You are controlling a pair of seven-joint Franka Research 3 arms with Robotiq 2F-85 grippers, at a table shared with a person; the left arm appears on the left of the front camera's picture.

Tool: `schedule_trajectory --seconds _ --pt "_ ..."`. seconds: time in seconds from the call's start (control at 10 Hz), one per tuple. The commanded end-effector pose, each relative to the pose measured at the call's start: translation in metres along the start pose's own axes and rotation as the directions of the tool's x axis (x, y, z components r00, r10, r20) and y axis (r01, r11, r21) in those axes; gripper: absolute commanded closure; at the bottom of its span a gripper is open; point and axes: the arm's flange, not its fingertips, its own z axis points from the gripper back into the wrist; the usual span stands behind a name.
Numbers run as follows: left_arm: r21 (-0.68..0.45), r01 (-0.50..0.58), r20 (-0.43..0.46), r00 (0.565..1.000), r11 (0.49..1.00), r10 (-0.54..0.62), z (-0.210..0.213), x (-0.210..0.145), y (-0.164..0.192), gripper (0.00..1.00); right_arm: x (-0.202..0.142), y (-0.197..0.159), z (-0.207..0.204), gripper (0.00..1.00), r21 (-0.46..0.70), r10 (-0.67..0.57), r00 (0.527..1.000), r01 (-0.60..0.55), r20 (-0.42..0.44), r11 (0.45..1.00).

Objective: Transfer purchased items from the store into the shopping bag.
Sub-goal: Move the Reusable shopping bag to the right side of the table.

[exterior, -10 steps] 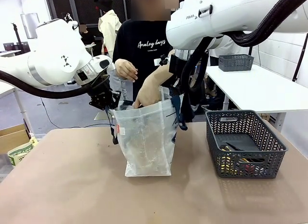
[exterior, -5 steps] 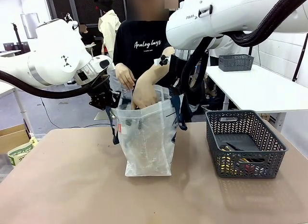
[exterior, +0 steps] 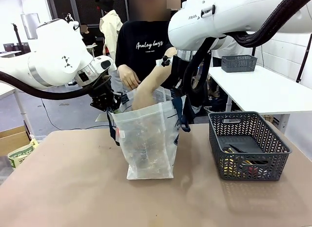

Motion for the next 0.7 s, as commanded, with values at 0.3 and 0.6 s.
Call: schedule_trajectory --seconds 0.3,0.6 --pt "0.0 -0.001 0.004 1.0 1.0 0.001 0.0008 0.0001 0.0006 1.0 -0.0005 -0.0003 -0.0006 1.0 0.0 -0.004 1.0 0.004 -0.001 1.0" --pt "0.0 -0.001 0.004 1.0 1.0 0.001 0.0008 0.0001 0.0006 1.0 -0.0005 -0.0003 -0.0006 1.0 0.0 -0.004 1.0 0.004 -0.001 1.0"
